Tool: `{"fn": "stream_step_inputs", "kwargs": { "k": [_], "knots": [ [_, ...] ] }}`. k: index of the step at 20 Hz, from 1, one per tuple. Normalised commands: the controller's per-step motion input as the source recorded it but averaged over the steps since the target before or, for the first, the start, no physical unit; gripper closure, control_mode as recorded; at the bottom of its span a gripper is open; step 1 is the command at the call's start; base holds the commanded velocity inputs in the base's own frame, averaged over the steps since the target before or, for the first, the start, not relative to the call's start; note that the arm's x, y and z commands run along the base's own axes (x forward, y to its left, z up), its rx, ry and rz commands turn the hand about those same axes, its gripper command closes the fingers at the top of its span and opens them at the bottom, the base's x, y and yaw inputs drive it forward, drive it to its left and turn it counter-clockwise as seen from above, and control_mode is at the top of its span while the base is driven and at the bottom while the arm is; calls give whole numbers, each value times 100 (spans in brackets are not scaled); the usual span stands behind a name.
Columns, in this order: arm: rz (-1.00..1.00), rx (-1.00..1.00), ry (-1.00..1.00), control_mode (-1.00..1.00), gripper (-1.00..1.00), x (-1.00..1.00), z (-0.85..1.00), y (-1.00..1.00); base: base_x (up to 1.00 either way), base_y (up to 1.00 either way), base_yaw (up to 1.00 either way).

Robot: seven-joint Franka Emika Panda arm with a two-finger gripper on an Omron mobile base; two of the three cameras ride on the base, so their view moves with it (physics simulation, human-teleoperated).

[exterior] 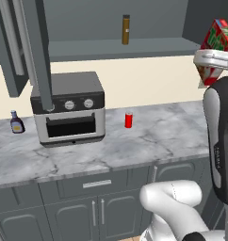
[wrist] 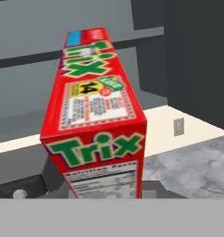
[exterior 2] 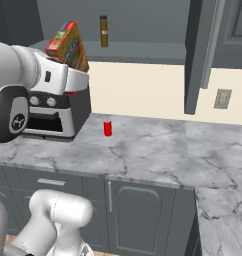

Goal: Pick the cereal and cereal from the counter and place them in the cabinets closest to them.

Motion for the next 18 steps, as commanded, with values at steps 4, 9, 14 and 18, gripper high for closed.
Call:
{"fn": "stream_step_inputs", "kwargs": {
  "k": [4, 9, 14, 18],
  "knots": [
    [0, 0, 1, -100, 100, 14, 27, 6, 0, 0, 0],
    [0, 0, 0, -100, 100, 0, 1, 1, 0, 0, 0],
    [0, 0, 5, -100, 100, 1, -5, 0, 0, 0, 0],
    [0, 0, 8, -100, 100, 8, 6, 0, 0, 0, 0]
  ]
}}
